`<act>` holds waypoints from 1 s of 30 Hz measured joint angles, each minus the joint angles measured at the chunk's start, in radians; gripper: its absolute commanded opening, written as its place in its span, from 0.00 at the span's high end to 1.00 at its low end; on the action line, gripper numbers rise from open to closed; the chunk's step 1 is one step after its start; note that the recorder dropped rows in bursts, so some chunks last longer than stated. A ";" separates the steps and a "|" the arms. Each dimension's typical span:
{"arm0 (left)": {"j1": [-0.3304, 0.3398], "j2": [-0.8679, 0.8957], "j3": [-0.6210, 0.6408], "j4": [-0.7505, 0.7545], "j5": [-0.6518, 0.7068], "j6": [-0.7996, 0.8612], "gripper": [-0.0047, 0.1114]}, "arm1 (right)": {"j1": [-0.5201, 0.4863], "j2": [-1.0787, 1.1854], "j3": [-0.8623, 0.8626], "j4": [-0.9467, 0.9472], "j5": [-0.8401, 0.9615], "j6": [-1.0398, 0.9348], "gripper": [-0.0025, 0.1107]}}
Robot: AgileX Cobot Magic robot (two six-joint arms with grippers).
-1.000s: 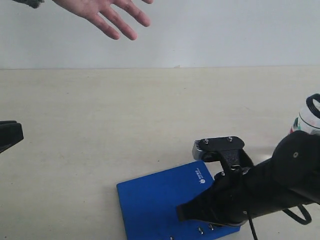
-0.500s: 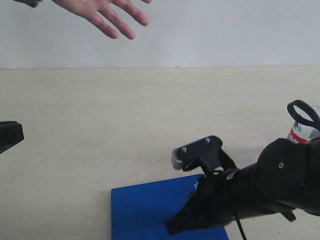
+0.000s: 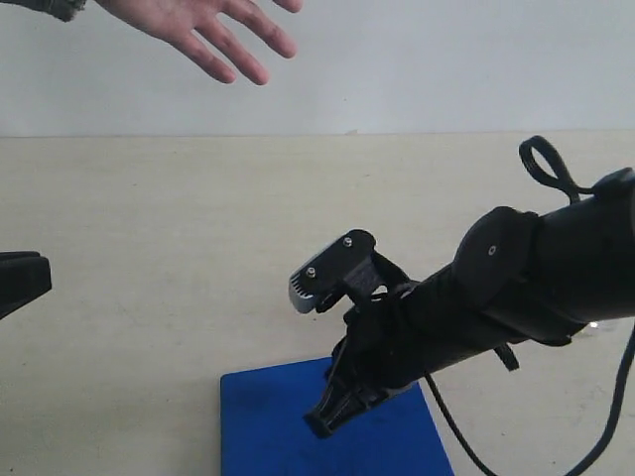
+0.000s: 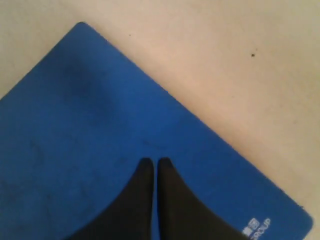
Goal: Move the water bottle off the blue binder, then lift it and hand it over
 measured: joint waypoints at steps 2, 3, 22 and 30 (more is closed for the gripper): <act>0.000 0.000 0.000 0.002 0.000 0.000 0.92 | 0.000 0.001 0.000 -0.002 -0.062 -0.007 0.98; 0.000 0.000 0.000 0.002 0.000 0.000 0.92 | 0.000 0.003 -0.002 -0.002 -0.111 -0.004 0.98; 0.000 0.000 0.000 0.012 0.008 0.000 0.92 | -0.114 0.103 -0.018 0.004 0.058 0.045 0.98; 0.000 0.000 0.000 0.014 0.008 0.000 0.92 | -0.109 -0.028 -0.050 -0.004 0.113 -0.179 0.98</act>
